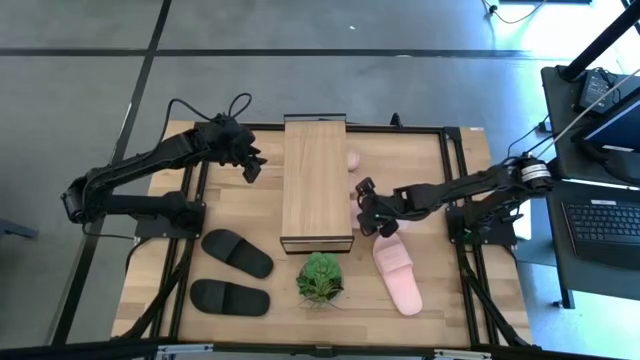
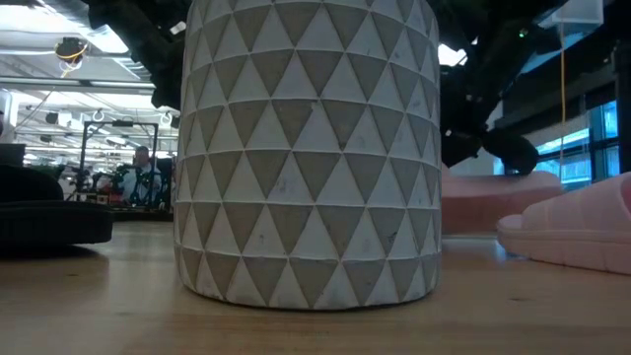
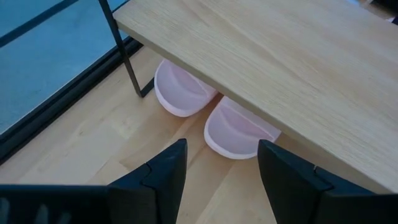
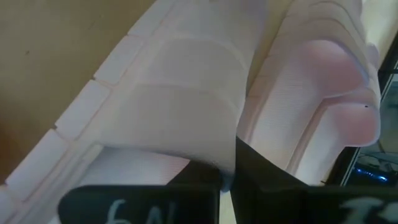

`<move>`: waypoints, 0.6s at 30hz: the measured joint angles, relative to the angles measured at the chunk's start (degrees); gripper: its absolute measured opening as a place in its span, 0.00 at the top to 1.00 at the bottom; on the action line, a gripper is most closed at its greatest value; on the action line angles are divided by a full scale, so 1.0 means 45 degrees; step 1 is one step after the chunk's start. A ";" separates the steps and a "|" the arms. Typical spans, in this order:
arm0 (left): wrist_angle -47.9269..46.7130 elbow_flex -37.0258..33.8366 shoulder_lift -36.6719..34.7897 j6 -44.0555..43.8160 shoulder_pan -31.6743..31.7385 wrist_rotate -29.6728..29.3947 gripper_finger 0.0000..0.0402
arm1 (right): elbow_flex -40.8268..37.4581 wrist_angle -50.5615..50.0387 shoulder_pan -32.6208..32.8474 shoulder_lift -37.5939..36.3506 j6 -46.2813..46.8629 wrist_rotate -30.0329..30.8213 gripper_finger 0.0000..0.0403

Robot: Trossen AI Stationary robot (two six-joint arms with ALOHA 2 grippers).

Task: Pick and place slides into the shelf
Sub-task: Put the pink slipper under the shelf

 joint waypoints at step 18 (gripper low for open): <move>0.0000 0.0000 -0.0002 -0.0327 0.0005 -0.0160 0.53 | 0.0024 0.0700 -0.0355 0.0707 0.0002 -0.0017 0.91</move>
